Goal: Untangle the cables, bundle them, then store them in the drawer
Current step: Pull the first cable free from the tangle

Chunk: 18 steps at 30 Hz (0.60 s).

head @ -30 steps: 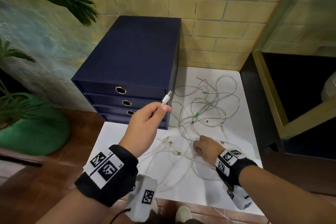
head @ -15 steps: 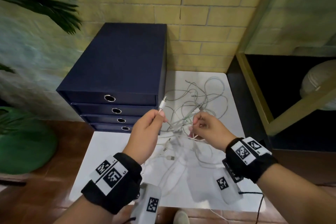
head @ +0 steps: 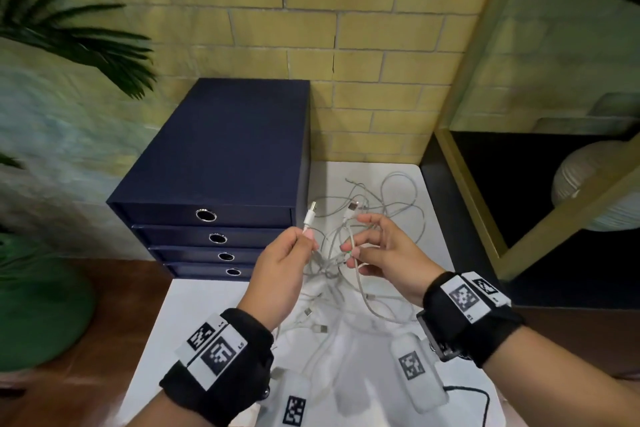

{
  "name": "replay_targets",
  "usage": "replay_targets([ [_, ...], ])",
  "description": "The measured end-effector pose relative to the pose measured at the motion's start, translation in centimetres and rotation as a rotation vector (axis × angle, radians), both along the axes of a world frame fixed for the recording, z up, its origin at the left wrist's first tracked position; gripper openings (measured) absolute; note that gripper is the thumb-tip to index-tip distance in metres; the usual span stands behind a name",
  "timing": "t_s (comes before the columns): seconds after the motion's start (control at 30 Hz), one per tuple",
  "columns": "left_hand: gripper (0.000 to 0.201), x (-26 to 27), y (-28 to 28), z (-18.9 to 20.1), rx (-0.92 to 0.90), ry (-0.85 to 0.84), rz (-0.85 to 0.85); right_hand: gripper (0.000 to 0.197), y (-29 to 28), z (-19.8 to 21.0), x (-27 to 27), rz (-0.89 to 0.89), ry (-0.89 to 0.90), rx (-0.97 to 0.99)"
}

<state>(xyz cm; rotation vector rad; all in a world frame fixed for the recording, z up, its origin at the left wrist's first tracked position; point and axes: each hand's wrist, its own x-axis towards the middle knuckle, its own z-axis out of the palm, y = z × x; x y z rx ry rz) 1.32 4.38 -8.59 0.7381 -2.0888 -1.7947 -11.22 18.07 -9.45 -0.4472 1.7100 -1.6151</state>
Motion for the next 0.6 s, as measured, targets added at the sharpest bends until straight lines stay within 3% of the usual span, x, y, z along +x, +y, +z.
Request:
replay_targets([
  [0.27, 0.030, -0.2, -0.3, -0.1, -0.012, -0.010, 0.016, 0.065, -0.1, 1.7, -0.7, 0.097, 0.168, 0.006],
  [0.37, 0.029, -0.4, -0.5, -0.2, 0.009, -0.012, 0.030, 0.052, -0.2, 2.1, -1.2, 0.075, 0.176, -0.044],
  [0.5, 0.029, -0.7, -0.5, 0.0, 0.026, -0.007, 0.030, 0.017, -0.6, 2.4, -1.8, -0.072, 0.171, -0.113],
  [0.6, 0.028, -0.9, -0.6, 0.0, 0.030, -0.010, 0.037, 0.023, -0.7, 2.1, -1.9, -0.052, 0.166, -0.083],
])
